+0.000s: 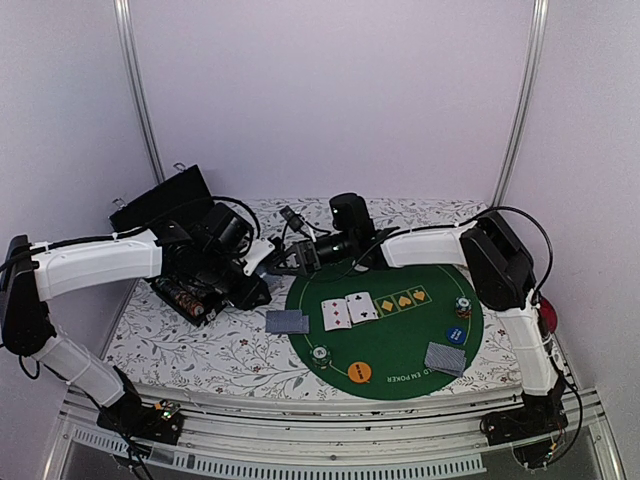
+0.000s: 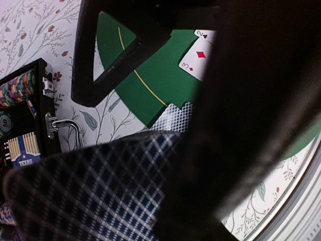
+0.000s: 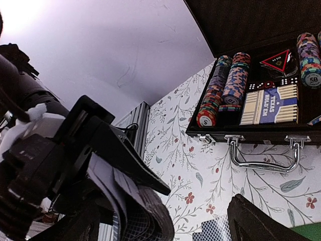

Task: Distribute texas hold em gaming equipment
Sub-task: Pick up the poker card from the face-down deck piles.

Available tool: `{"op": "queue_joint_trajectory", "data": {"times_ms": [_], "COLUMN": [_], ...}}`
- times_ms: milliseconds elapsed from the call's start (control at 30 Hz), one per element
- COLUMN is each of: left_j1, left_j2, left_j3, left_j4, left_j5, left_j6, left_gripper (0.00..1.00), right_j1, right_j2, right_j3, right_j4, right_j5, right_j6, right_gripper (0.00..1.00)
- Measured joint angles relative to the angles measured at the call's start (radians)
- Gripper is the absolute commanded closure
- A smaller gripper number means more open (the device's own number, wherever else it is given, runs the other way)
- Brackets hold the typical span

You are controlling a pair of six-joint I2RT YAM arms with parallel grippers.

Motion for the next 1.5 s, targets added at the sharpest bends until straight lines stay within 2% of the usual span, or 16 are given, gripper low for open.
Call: {"op": "queue_joint_trajectory", "data": {"times_ms": [100,233,367,533,633,733,1233,1367,1500], "left_j1": [0.000,0.000,0.000,0.000,0.000,0.000,-0.001,-0.001,-0.001], "left_j2": [0.001,0.002,0.002,0.002,0.002,0.002,0.002,0.002,0.002], "left_j3": [0.000,0.000,0.000,0.000,0.000,0.000,-0.002,-0.005,-0.008], "left_j4": [0.000,0.000,-0.003,-0.008,-0.007,-0.006,-0.006,-0.005,-0.004], "left_j5": [0.003,0.006,0.001,-0.005,-0.003,-0.001,-0.002,-0.002,-0.004], "left_j6": [0.001,0.001,0.001,0.003,0.003,0.003,0.003,0.003,0.003], "left_gripper": [0.60,0.60,0.60,0.60,0.60,0.60,0.60,0.60,0.60], "right_j1": [0.003,0.007,0.006,0.000,-0.008,-0.016,-0.065,-0.113,-0.166], "right_j2": [0.026,0.051,0.054,0.011,-0.026,-0.053,-0.219,-0.334,-0.501], "right_j3": [0.020,0.040,0.040,0.001,-0.022,-0.027,-0.099,-0.168,-0.249], "right_j4": [0.001,0.003,-0.004,-0.037,-0.059,-0.092,-0.262,-0.319,-0.408], "right_j5": [0.008,0.026,0.030,0.046,0.061,0.079,0.135,0.188,0.306], "right_j6": [0.004,0.008,0.002,-0.017,-0.040,-0.067,-0.203,-0.290,-0.445], "right_gripper": [0.13,0.32,0.57,0.75,0.81,0.96,0.99,0.98,0.99]}}
